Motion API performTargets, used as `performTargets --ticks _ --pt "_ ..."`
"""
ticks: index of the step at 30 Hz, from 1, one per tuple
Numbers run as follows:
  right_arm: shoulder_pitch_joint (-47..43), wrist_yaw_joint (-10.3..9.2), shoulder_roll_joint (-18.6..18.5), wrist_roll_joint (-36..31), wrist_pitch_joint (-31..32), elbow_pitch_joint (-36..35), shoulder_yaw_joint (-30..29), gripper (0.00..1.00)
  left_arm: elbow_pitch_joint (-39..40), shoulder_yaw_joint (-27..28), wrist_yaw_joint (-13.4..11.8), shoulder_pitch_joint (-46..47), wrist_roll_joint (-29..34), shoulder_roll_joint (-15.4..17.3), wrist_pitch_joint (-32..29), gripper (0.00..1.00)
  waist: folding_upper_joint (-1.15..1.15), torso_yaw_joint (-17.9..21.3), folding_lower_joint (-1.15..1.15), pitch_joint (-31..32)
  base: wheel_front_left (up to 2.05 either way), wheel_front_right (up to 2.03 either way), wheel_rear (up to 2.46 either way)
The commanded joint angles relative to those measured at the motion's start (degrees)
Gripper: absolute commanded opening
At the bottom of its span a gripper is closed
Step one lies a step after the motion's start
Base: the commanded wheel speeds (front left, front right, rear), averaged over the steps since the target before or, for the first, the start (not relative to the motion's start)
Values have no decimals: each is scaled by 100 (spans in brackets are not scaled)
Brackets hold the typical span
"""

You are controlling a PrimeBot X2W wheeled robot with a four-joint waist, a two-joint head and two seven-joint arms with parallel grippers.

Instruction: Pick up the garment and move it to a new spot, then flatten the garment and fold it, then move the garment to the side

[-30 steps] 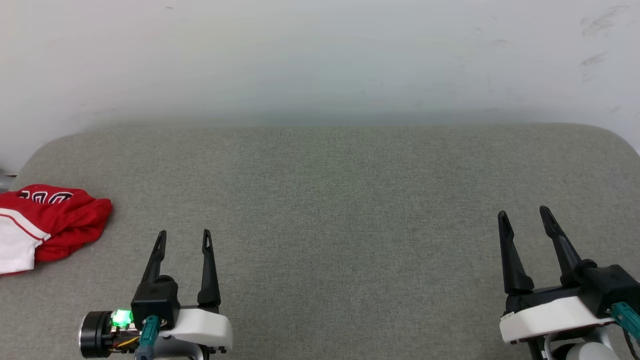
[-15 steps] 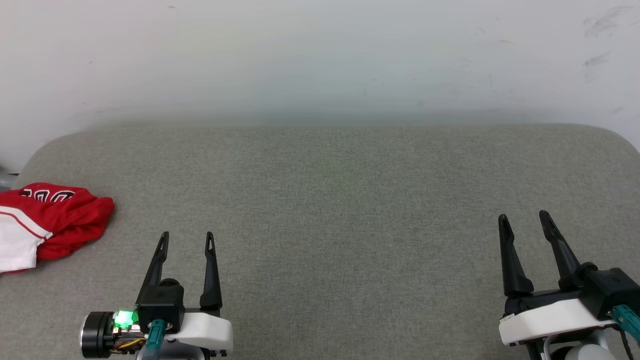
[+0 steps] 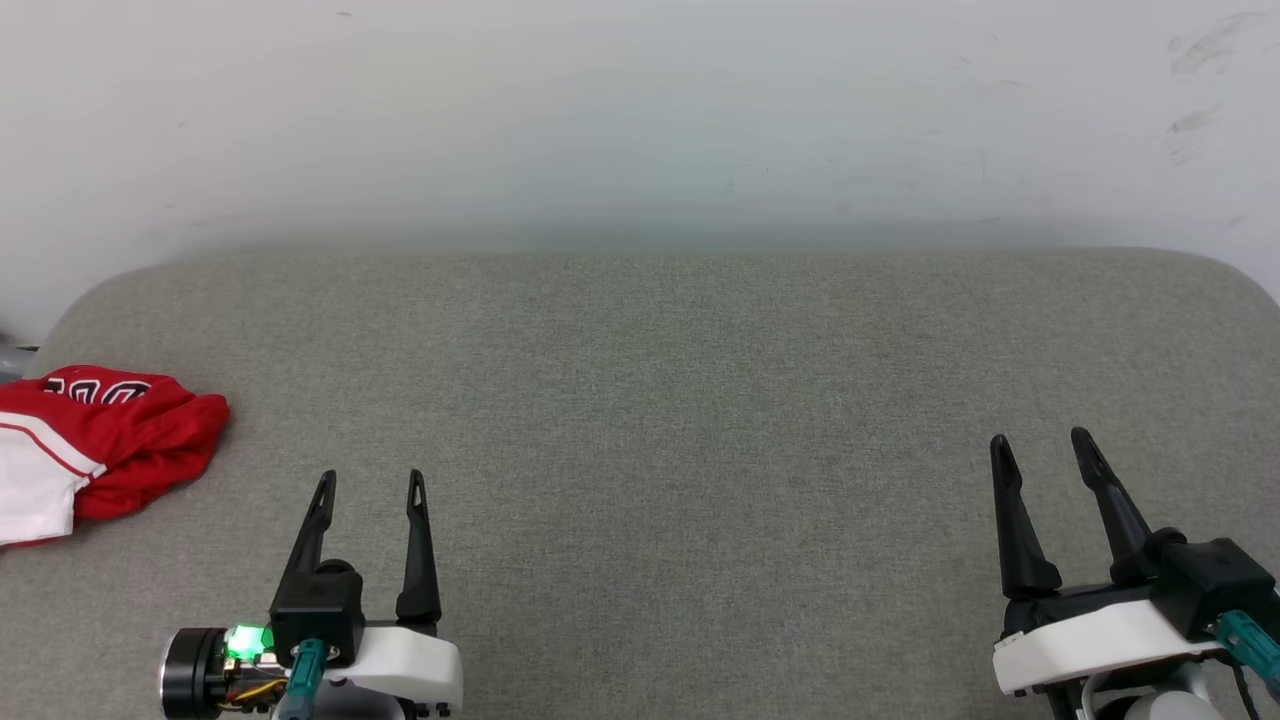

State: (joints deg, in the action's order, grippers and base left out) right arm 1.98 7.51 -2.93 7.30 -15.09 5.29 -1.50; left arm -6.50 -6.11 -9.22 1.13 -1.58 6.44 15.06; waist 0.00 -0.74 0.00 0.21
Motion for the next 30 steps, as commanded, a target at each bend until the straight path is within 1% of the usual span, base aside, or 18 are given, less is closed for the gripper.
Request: performTargets --ticks 1,17,22,30 --pt "-49 -4 9 11 -12 16 -1 100 -19 21 24 -59 30 -29 18 100 0 3 0 3 0 0 0" --pt "-80 -4 10 -60 -12 32 42 100 -96 128 100 -56 75 -82 18 100 0 -70 0 3 0 0 0" --pt "-76 -4 10 -65 -12 40 47 100 -104 172 111 -25 64 -87 18 100 0 -219 0 6 0 0 0" --pt "-62 -4 10 -89 -12 43 73 100 -99 283 80 -33 76 -90 18 100 0 -614 0 -4 0 0 0"
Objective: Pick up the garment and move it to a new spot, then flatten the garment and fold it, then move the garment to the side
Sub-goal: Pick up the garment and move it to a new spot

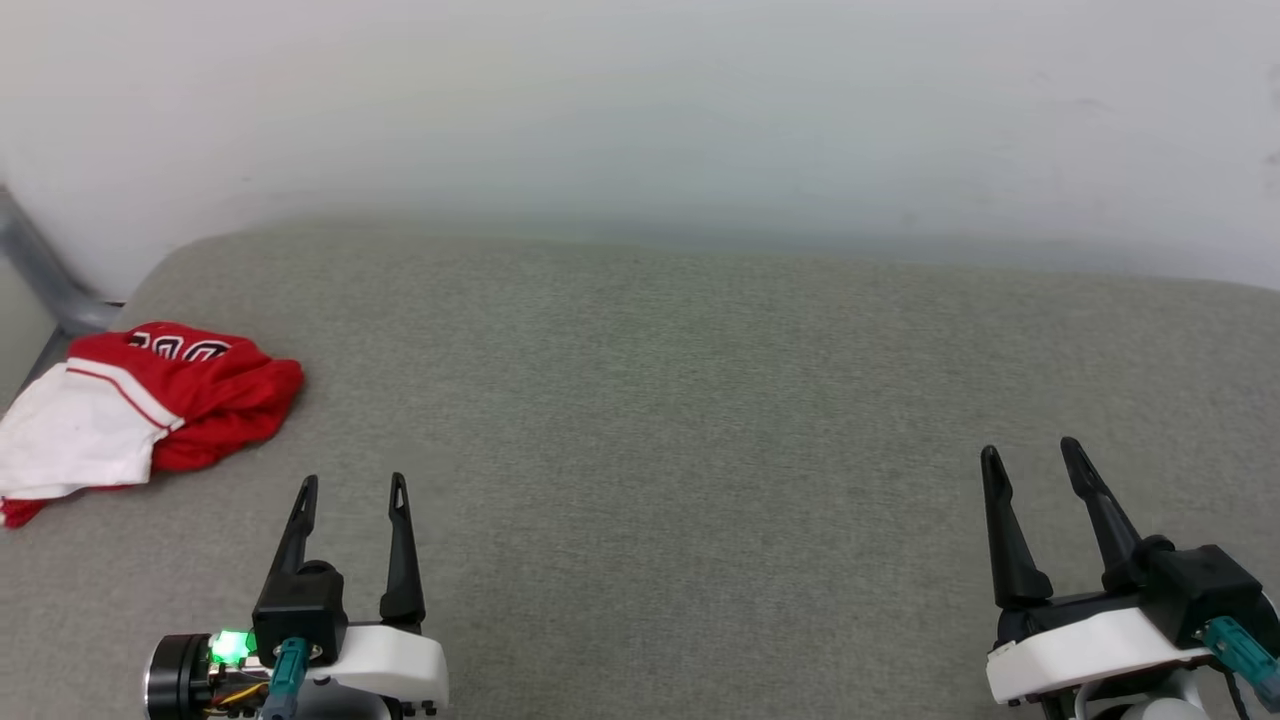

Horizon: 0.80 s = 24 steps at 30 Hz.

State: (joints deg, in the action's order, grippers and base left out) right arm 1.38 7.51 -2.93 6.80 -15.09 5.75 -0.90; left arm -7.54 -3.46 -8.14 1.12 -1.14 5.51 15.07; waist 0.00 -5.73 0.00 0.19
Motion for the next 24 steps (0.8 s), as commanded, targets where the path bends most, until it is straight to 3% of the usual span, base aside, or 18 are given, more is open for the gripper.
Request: performTargets --ticks 1,24 --pt "-4 -4 10 -49 -12 -5 20 100 13 33 -35 -40 30 -1 17 100 0 -175 0 -1 0 0 0" --pt "-84 -4 10 -71 -12 -45 38 100 20 296 59 -114 -36 -38 16 100 0 -1768 0 45 0 0 0"
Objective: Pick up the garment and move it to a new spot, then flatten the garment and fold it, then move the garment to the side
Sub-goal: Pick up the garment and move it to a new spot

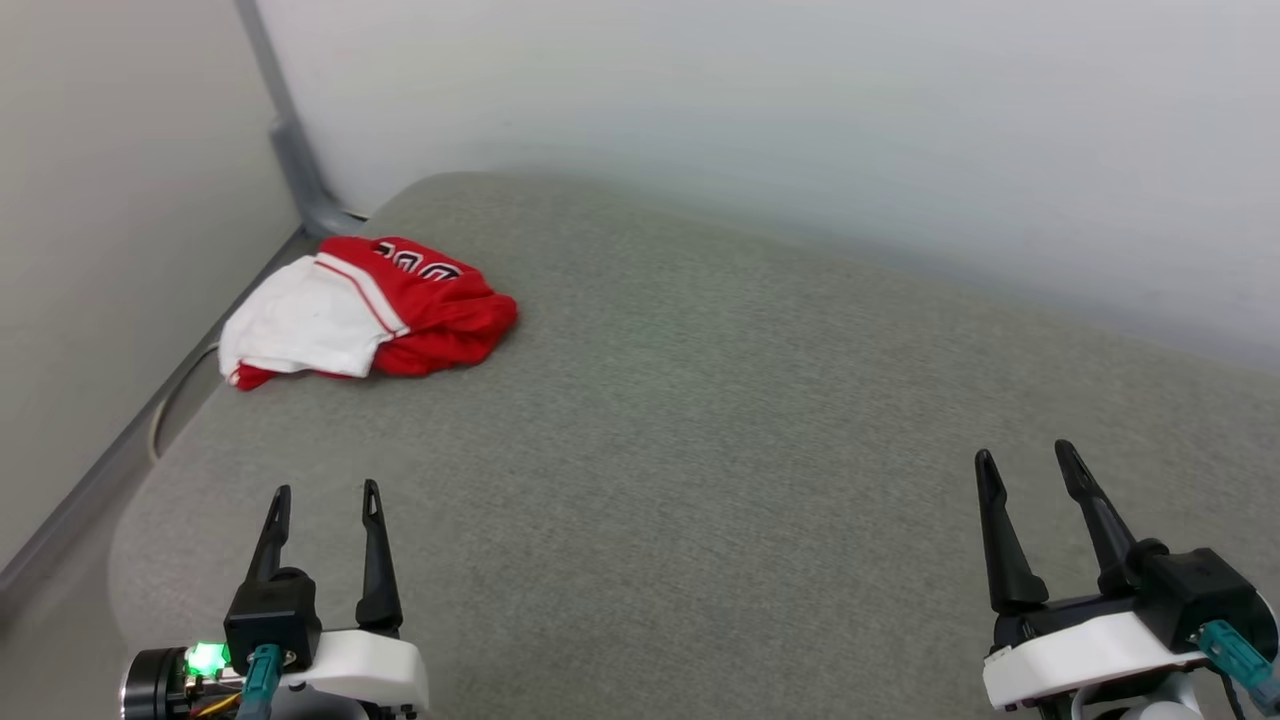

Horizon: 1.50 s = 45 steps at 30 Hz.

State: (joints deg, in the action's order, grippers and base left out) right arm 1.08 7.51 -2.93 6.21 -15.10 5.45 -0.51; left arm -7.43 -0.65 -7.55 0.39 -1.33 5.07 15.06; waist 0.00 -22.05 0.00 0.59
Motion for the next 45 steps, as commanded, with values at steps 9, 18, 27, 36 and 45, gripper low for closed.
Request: performTargets --ticks 9,18,27,36,45 --pt "-40 -4 10 -17 -11 -7 51 100 -7 126 57 -110 -25 -12 18 100 0 -613 0 9 0 0 0" --pt "-31 -4 10 -54 -11 -3 97 100 -2 339 92 -97 -109 -62 18 100 0 -632 0 -8 0 0 0" --pt "139 -5 9 -266 -10 -89 144 100 -40 808 400 723 -315 197 18 100 0 -258 0 -332 0 0 0" --pt "711 -4 8 -808 -10 -511 115 100 -357 1510 942 2382 -693 731 17 100 0 333 0 -1470 0 0 0" --pt "1282 -5 6 -1152 -11 -1137 155 100 -1728 1638 1461 3975 -1437 1505 -148 100 0 754 0 -2593 0 0 0"
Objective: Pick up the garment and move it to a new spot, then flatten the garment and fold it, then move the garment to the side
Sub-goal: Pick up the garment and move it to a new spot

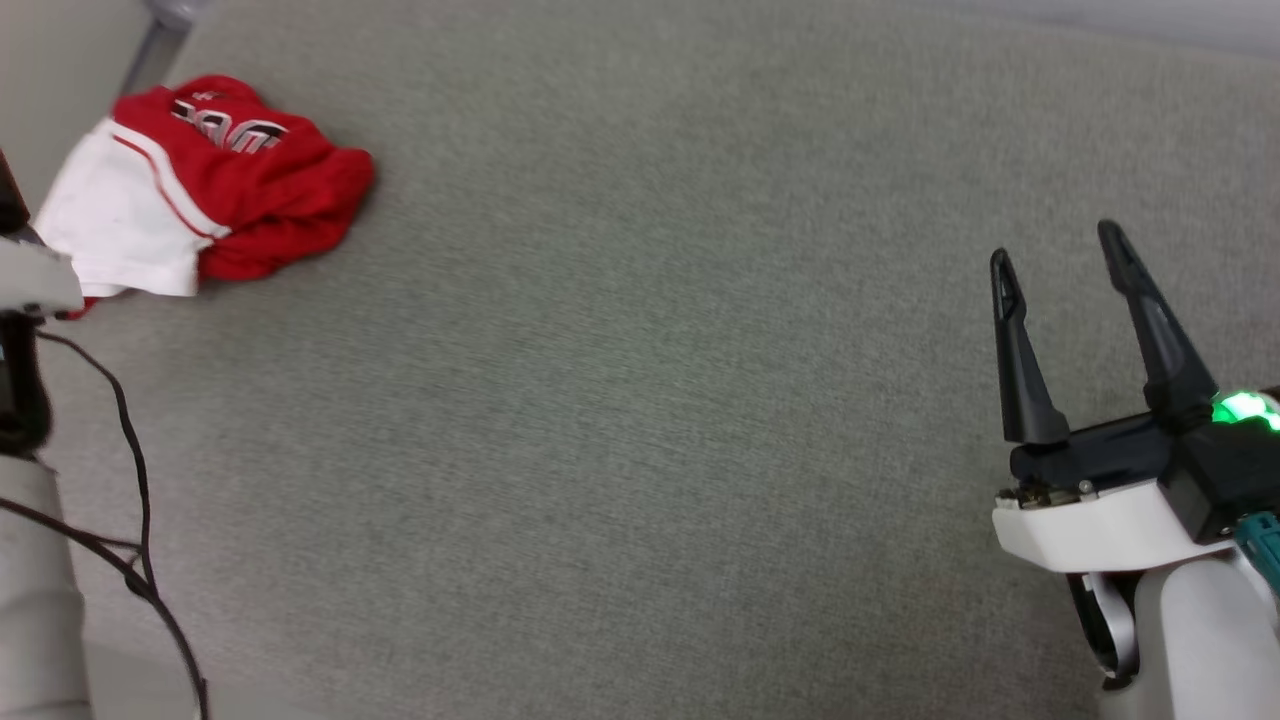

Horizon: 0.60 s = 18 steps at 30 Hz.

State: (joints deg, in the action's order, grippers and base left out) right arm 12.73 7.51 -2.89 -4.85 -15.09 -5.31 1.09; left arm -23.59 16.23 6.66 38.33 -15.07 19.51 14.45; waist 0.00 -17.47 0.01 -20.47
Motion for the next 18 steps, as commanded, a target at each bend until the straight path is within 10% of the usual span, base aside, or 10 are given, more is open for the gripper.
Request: performTargets --ticks 1,18 --pt "159 -4 -2 -73 -12 -133 -13 100 -353 -121 45 346 -174 172 -290 100 0 319 -1 -585 0 0 0" --pt "490 -4 -247 -281 -12 -925 -76 100 -2237 -1444 70 1468 -2906 1557 -4456 100 0 570 -1 -1546 0 0 0"
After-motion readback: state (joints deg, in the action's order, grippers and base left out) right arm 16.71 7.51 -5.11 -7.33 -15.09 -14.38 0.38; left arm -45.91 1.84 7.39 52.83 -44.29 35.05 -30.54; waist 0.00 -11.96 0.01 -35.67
